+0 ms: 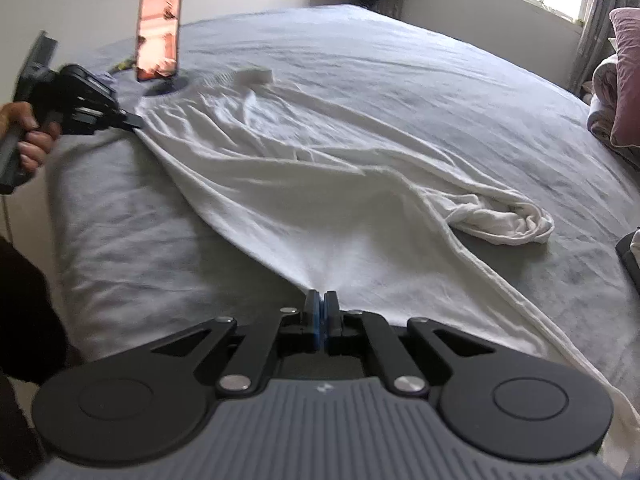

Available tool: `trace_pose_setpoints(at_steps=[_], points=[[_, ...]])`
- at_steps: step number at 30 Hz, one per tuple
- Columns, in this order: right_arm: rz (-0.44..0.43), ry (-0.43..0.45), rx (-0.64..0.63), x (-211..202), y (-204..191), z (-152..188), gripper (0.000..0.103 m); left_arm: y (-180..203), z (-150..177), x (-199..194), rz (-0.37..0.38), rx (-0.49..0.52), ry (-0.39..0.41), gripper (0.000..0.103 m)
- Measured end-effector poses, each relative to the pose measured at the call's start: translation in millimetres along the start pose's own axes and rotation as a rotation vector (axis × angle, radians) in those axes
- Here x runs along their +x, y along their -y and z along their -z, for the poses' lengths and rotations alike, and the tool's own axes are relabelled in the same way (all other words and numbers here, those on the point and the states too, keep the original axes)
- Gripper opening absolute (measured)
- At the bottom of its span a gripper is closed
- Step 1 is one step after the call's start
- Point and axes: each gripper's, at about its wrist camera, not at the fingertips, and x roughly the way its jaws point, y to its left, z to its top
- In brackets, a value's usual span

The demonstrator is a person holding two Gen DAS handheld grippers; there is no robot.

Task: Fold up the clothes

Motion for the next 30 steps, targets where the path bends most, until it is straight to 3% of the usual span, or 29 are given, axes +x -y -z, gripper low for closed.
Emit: trace_pose_setpoints(at_steps=[15,19,24,26,28,30], points=[[-0.212,-0.019,0.095,-54,-7,14,0.001,0,0,-40,-0.011,0.063,-0.047,0.001],[-0.251,-0.065,0.086,-50,-15,19,0.001,-4,1,-34,-0.050,0.109,-0.092,0.001],[-0.226,-0.149,0.105,-21,-15,31,0.001,-9,2,-21,-0.079,0.122,-0.133,0.003],[-0.224,-0.168,0.118,-11,-13,34,0.003,-6,1,-21,-0.067,0.130,-0.131,0.010],[-0.242,-0.157,0.140,-8,-9,34,0.005,-3,1,-22,-0.057,0.120,-0.123,0.029],[-0.243,-0.135,0.151,-10,-6,34,0.028,-1,0,-27,-0.056,0.108,-0.098,0.036]])
